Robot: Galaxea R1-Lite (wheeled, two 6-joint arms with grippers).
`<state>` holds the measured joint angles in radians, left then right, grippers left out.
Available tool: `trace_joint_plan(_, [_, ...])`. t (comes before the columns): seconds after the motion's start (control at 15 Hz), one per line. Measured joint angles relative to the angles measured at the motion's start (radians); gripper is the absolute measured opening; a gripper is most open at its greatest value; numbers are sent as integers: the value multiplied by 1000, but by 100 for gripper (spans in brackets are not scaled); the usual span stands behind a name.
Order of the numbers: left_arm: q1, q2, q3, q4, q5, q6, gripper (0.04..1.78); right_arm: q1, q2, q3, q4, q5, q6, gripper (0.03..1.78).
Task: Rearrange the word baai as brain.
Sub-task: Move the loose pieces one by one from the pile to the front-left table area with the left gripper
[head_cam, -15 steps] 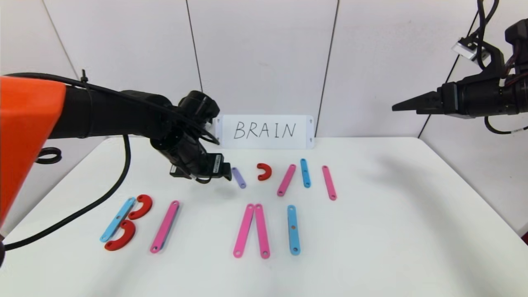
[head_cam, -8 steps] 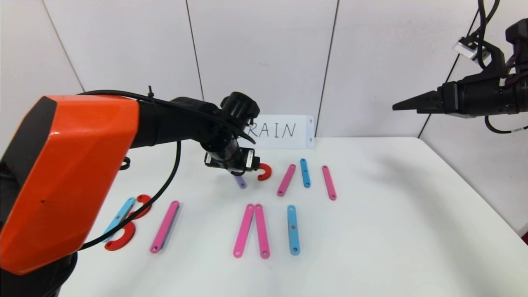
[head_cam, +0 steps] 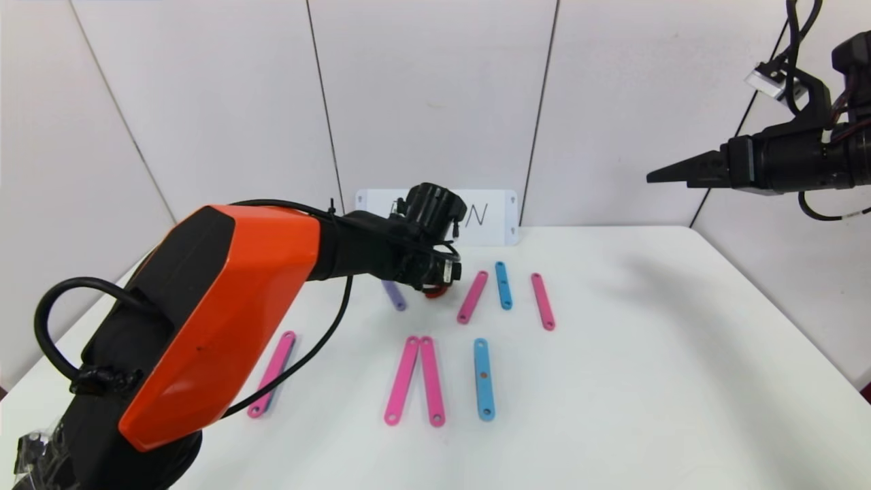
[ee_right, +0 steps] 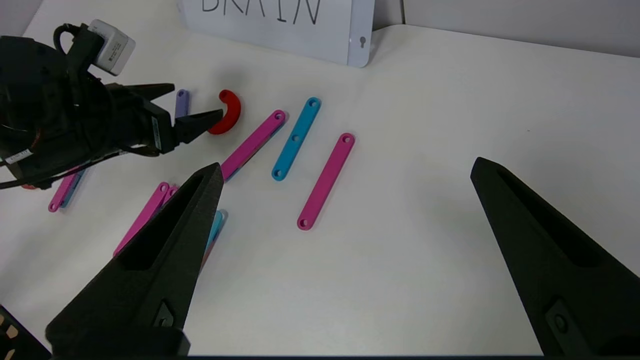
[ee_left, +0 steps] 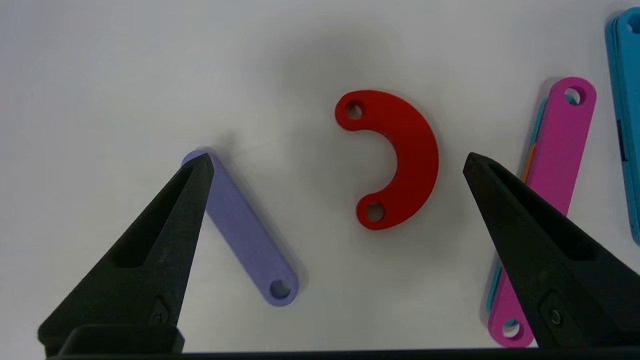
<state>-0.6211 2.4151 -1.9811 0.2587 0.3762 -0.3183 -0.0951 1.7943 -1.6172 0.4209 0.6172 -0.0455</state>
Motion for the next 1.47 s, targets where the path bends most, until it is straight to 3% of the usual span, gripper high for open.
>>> trace_joint_plan(0.27, [-18, 47, 0, -100, 11, -1, 175, 0, 0, 0, 1, 0, 0, 174])
trace_joint_plan(0.67, [-26, 76, -1, -98, 29, -23, 174, 0, 0, 0, 2, 0, 0, 173])
trace_joint_plan(0.8, [-30, 80, -1, -96, 31, -22, 166, 0, 0, 0, 2, 0, 0, 174])
trace_joint_plan(1.0, [-31, 83, -1, -96, 30, -22, 133, 0, 0, 0, 2, 0, 0, 174])
trace_joint_plan(1.33, [-31, 91, -1, -97, 30, -21, 46, 0, 0, 0, 2, 1, 0, 173])
trace_joint_plan(1.47, [-31, 94, -1, -99, 30, -21, 30, 0, 0, 0, 3, 1, 0, 174])
